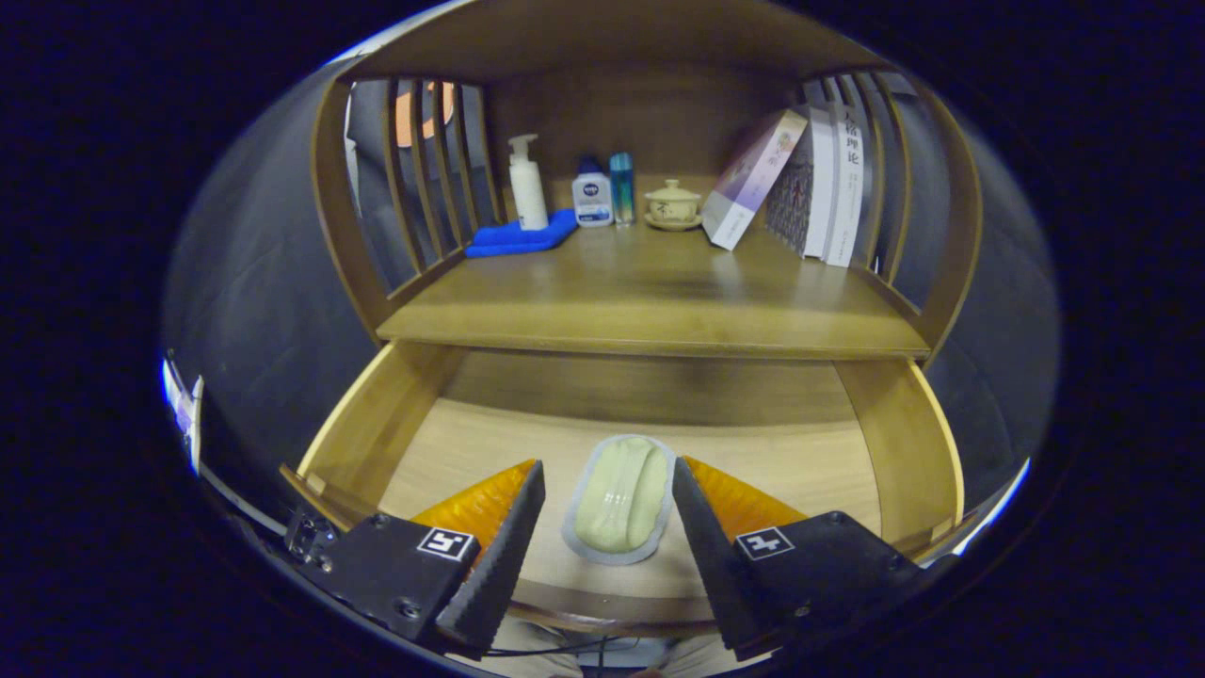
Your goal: Pull open the drawer, take out the items inside it, and place them on the countertop above the cabinet.
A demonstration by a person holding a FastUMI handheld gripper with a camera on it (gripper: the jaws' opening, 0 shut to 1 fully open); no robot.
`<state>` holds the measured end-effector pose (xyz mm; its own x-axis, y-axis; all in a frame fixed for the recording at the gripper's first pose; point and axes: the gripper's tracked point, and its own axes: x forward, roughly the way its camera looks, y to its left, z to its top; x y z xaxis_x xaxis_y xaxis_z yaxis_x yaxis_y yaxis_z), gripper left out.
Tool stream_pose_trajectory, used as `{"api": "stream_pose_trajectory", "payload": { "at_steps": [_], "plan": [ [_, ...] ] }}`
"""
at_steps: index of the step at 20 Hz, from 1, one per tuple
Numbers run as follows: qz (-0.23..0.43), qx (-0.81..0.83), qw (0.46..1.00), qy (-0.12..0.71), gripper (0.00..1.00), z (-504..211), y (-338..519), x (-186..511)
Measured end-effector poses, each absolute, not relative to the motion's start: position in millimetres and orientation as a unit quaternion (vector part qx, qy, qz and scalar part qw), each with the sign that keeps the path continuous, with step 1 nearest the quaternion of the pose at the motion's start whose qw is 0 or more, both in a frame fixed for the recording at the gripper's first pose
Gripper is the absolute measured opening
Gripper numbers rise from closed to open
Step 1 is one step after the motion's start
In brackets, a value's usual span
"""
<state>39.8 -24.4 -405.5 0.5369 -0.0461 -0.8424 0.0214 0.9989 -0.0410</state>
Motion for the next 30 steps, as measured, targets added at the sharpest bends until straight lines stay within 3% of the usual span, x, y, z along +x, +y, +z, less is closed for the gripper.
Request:
{"api": "stream_pose_trajectory", "payload": {
  "at_steps": [7, 13, 19, 30],
  "plan": [
    [-0.036, -0.007, 0.822, 0.569, 0.86, -450.6, -30.1, 35.2],
    [-0.042, -0.028, 0.814, 0.579, 0.60, -465.4, -36.0, 37.6],
    [-0.047, -0.001, 0.817, 0.575, 0.23, -464.8, -35.4, 39.4],
    [-0.018, 0.020, 0.845, 0.534, 0.21, -392.6, -24.1, 48.4]
  ]
}}
